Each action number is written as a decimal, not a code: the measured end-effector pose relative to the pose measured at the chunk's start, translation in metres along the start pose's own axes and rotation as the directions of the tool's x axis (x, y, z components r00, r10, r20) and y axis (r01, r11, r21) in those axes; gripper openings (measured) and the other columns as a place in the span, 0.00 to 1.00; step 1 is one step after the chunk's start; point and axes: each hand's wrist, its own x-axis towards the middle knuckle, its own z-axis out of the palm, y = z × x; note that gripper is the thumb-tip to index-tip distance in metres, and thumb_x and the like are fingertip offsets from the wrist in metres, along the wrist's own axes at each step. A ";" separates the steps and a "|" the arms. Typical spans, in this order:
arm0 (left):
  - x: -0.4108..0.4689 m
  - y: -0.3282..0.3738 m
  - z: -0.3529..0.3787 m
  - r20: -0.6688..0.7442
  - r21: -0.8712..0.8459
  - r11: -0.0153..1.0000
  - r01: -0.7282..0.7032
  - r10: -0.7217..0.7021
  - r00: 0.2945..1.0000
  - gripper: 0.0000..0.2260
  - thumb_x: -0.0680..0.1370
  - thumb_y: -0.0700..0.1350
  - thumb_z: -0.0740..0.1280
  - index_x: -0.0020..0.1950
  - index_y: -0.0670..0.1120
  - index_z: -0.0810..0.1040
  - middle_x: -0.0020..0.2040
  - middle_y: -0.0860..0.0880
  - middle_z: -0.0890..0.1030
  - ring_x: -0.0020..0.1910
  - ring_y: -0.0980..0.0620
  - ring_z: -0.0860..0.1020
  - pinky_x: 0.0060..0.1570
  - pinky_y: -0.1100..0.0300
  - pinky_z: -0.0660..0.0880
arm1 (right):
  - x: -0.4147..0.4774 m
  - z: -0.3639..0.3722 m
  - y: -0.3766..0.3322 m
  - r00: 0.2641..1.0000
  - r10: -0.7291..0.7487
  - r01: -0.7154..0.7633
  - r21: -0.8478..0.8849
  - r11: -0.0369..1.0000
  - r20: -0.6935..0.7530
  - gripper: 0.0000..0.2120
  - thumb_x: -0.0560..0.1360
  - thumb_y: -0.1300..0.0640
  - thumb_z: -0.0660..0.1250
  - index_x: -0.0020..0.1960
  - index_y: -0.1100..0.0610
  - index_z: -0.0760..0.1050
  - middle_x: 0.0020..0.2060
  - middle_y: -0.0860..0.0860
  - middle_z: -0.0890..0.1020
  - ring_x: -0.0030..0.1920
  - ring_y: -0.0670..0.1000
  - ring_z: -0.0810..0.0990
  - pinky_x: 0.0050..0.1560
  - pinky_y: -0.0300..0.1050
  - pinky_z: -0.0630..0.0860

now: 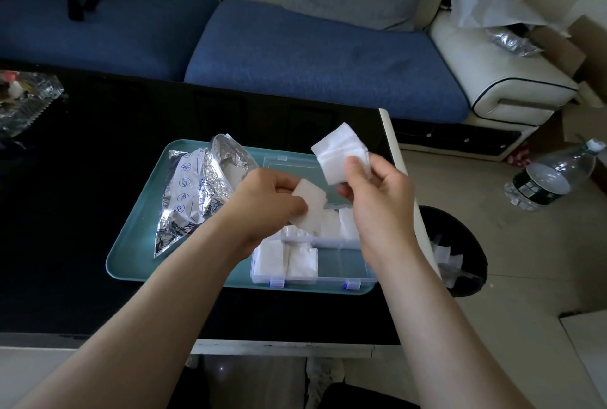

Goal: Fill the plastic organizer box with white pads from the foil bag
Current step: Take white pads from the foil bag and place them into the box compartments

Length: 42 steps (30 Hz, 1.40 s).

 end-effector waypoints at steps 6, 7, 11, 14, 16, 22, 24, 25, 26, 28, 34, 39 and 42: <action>0.001 0.005 -0.004 -0.049 -0.268 0.958 0.097 -0.114 0.992 0.05 0.82 0.34 0.67 0.57 0.37 0.78 0.56 0.36 0.84 0.55 0.38 0.85 0.50 0.46 0.86 | 0.000 -0.006 -0.005 0.999 0.010 -0.004 -0.134 0.991 0.046 0.10 0.77 0.64 0.65 0.37 0.60 0.79 0.37 0.56 0.82 0.40 0.52 0.78 0.40 0.50 0.77; 0.001 0.006 -0.004 -0.043 -0.307 0.945 0.111 -0.130 0.991 0.04 0.83 0.35 0.66 0.57 0.37 0.77 0.58 0.36 0.83 0.56 0.38 0.85 0.49 0.44 0.86 | -0.002 -0.005 -0.004 0.997 0.024 -0.010 -0.189 0.982 0.069 0.11 0.75 0.66 0.63 0.34 0.64 0.74 0.34 0.61 0.77 0.36 0.53 0.74 0.38 0.48 0.73; 0.000 0.009 -0.002 -0.036 -0.414 0.903 0.115 -0.142 0.989 0.08 0.84 0.37 0.63 0.62 0.36 0.76 0.62 0.33 0.82 0.59 0.37 0.84 0.53 0.40 0.84 | -0.006 -0.002 0.000 0.989 0.035 0.037 -0.481 0.876 0.140 0.16 0.81 0.63 0.59 0.39 0.63 0.81 0.32 0.56 0.79 0.27 0.44 0.73 0.27 0.32 0.65; -0.002 0.012 0.001 -0.061 -0.413 0.905 0.101 -0.138 0.989 0.08 0.86 0.37 0.59 0.59 0.40 0.77 0.61 0.35 0.82 0.54 0.41 0.85 0.46 0.48 0.85 | -0.010 0.002 0.002 0.976 -0.061 0.166 -0.538 0.827 0.207 0.12 0.82 0.58 0.66 0.44 0.58 0.84 0.35 0.47 0.83 0.33 0.38 0.80 0.28 0.30 0.71; -0.004 0.014 0.002 -0.071 -0.431 0.897 0.094 -0.138 0.988 0.09 0.85 0.35 0.57 0.57 0.40 0.77 0.61 0.34 0.81 0.57 0.39 0.84 0.51 0.46 0.85 | -0.011 0.006 0.005 0.958 -0.132 0.261 -0.584 0.768 0.255 0.09 0.80 0.56 0.69 0.45 0.55 0.86 0.36 0.43 0.84 0.37 0.42 0.82 0.32 0.35 0.77; -0.004 0.011 0.008 -0.068 -0.452 0.886 0.105 -0.151 0.986 0.11 0.82 0.33 0.57 0.61 0.37 0.76 0.60 0.30 0.81 0.61 0.33 0.82 0.59 0.38 0.82 | -0.014 0.012 0.005 0.932 -0.140 0.336 -0.650 0.682 0.334 0.10 0.81 0.51 0.69 0.52 0.52 0.89 0.40 0.44 0.87 0.37 0.44 0.84 0.37 0.36 0.81; -0.002 0.010 0.009 -0.064 -0.464 0.880 0.106 -0.152 0.986 0.13 0.83 0.34 0.58 0.66 0.37 0.74 0.61 0.31 0.82 0.61 0.34 0.82 0.58 0.40 0.83 | -0.016 0.014 0.005 0.935 -0.138 0.333 -0.680 0.653 0.326 0.10 0.82 0.50 0.68 0.53 0.50 0.88 0.38 0.46 0.87 0.34 0.48 0.84 0.39 0.49 0.84; -0.001 0.010 0.009 -0.066 -0.476 0.873 0.105 -0.155 0.986 0.14 0.83 0.35 0.59 0.67 0.37 0.74 0.61 0.32 0.82 0.62 0.35 0.83 0.58 0.42 0.83 | -0.018 0.014 0.004 0.938 -0.142 0.331 -0.701 0.632 0.315 0.11 0.82 0.50 0.67 0.51 0.50 0.88 0.35 0.47 0.86 0.32 0.49 0.83 0.37 0.52 0.84; 0.000 0.010 0.009 -0.070 -0.492 0.865 0.103 -0.157 0.985 0.14 0.84 0.35 0.59 0.69 0.37 0.73 0.61 0.32 0.81 0.61 0.35 0.83 0.57 0.42 0.83 | -0.019 0.015 0.003 0.940 -0.151 0.333 -0.725 0.603 0.307 0.12 0.82 0.49 0.66 0.49 0.50 0.88 0.32 0.48 0.84 0.30 0.50 0.82 0.34 0.53 0.83; 0.000 0.010 0.011 -0.067 -0.513 0.853 0.101 -0.157 0.985 0.14 0.84 0.35 0.58 0.69 0.36 0.72 0.61 0.32 0.81 0.60 0.36 0.83 0.59 0.41 0.83 | -0.021 0.016 0.001 0.934 -0.175 0.353 -0.747 0.563 0.310 0.12 0.82 0.49 0.66 0.47 0.50 0.87 0.30 0.48 0.82 0.29 0.51 0.80 0.31 0.54 0.81; -0.003 0.012 0.009 -0.085 -0.488 0.869 0.080 -0.139 0.987 0.15 0.84 0.31 0.55 0.70 0.38 0.69 0.55 0.37 0.86 0.51 0.44 0.87 0.54 0.47 0.84 | -0.019 0.014 -0.010 0.961 -0.087 0.228 -0.574 0.786 0.263 0.09 0.86 0.51 0.62 0.54 0.50 0.81 0.38 0.38 0.79 0.37 0.37 0.81 0.33 0.35 0.77; -0.004 0.011 0.008 -0.092 -0.342 0.929 0.141 -0.183 0.979 0.12 0.84 0.35 0.59 0.67 0.40 0.73 0.51 0.40 0.85 0.45 0.44 0.84 0.46 0.49 0.82 | -0.011 0.002 -0.012 0.991 0.060 -0.011 -0.377 0.926 0.120 0.14 0.87 0.56 0.53 0.61 0.57 0.77 0.46 0.42 0.76 0.42 0.37 0.75 0.33 0.21 0.68; -0.009 0.014 0.009 0.039 -0.357 0.913 0.199 -0.198 0.979 0.14 0.84 0.43 0.60 0.65 0.38 0.77 0.44 0.41 0.83 0.40 0.44 0.83 0.39 0.53 0.81 | -0.010 0.002 -0.010 0.998 0.033 -0.014 -0.290 0.957 0.062 0.13 0.85 0.60 0.55 0.59 0.56 0.78 0.42 0.47 0.78 0.34 0.32 0.76 0.31 0.24 0.69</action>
